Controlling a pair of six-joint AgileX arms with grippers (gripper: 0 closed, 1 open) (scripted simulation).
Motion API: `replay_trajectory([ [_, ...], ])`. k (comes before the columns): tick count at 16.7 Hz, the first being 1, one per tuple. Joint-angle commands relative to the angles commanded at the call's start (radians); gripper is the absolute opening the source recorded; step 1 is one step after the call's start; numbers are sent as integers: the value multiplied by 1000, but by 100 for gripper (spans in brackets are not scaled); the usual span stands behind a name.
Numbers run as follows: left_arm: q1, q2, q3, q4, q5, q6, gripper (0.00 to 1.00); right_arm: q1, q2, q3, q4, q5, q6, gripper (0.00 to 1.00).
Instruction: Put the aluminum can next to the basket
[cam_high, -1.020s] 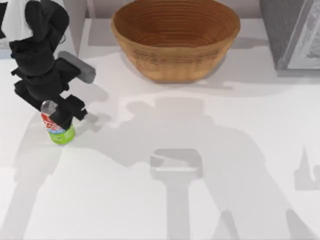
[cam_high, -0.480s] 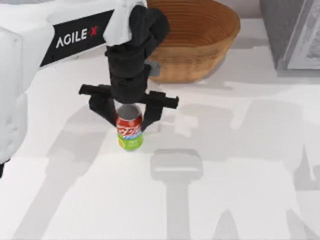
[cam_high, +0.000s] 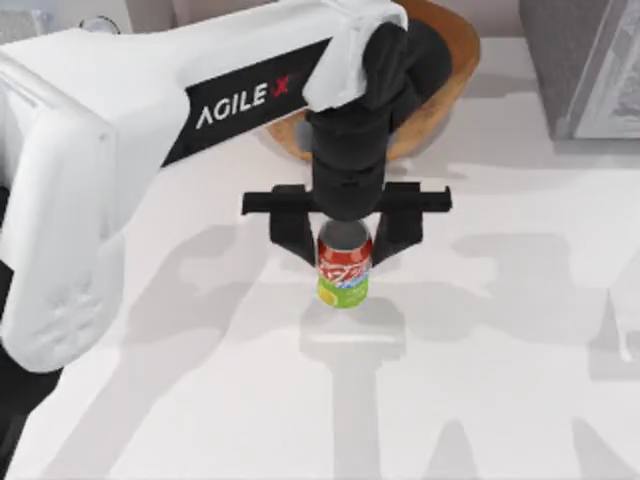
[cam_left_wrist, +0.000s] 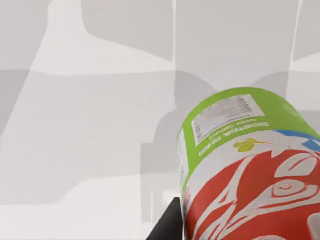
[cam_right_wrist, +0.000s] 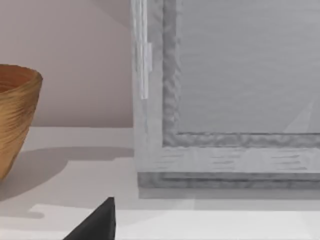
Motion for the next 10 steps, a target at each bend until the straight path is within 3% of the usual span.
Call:
replay_trajectory([
  [10, 0, 3, -26, 29, 0, 0, 0, 0, 0, 0, 0, 0, 0, 100],
])
